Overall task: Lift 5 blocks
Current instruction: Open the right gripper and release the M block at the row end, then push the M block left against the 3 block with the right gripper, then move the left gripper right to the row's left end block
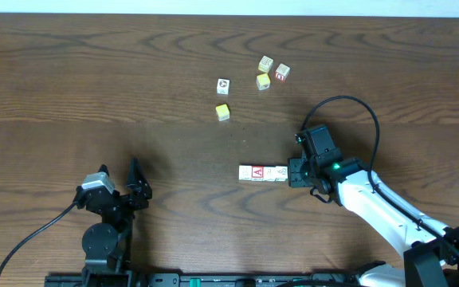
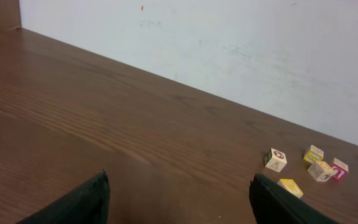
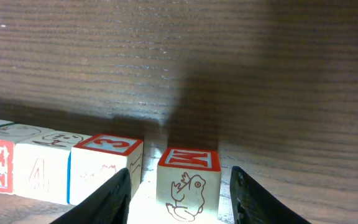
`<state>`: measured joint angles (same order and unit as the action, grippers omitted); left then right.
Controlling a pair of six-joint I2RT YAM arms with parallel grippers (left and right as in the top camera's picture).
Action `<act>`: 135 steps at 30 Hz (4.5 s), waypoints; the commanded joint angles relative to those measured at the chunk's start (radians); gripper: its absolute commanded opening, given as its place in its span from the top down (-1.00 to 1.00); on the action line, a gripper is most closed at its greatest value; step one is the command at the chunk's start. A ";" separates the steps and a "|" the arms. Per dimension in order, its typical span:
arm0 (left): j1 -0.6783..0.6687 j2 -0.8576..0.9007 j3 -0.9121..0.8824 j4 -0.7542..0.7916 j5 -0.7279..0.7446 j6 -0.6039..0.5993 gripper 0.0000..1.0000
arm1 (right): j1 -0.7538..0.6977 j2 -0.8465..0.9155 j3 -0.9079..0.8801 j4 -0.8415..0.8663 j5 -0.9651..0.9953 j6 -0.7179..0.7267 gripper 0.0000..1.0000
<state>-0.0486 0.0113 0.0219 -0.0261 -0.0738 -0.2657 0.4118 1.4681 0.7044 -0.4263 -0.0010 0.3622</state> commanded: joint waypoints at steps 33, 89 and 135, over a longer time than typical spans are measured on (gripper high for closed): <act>0.002 -0.001 -0.018 -0.040 -0.013 -0.002 -0.45 | -0.077 0.007 0.054 -0.210 0.165 -0.010 0.98; 0.002 -0.001 -0.018 -0.040 -0.013 -0.002 -0.46 | -0.077 0.058 0.034 -0.128 0.064 -0.045 0.98; -0.284 1.391 0.558 -0.086 0.607 0.164 0.85 | -0.123 -0.015 -0.003 -0.074 -0.077 -0.071 0.97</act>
<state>-0.3309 1.3922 0.5690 -0.1219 0.5121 -0.1032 0.3031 1.4651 0.7139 -0.5034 -0.0753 0.3023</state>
